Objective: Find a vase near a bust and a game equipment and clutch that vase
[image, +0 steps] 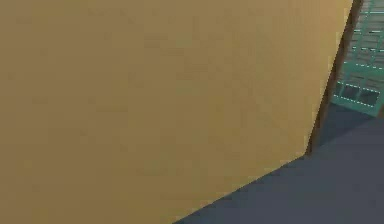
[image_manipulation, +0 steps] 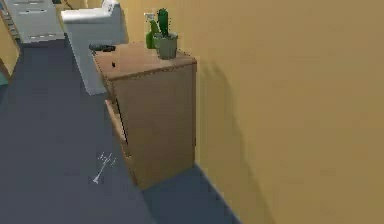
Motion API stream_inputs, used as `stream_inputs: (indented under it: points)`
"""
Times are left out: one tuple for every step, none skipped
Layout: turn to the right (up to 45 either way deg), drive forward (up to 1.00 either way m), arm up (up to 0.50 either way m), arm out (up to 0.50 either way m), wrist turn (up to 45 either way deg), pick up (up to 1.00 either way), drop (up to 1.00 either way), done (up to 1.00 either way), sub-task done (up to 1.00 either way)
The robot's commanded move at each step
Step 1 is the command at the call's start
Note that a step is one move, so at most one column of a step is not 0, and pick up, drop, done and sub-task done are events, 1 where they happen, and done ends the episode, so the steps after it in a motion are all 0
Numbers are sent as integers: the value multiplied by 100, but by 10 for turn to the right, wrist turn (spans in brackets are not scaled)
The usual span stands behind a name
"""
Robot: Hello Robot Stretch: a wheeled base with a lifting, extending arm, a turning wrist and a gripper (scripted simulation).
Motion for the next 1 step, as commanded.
stream_inputs:
  points:
    - [-450, 0, 0, 0, 0, 0, 0, 0, 0]
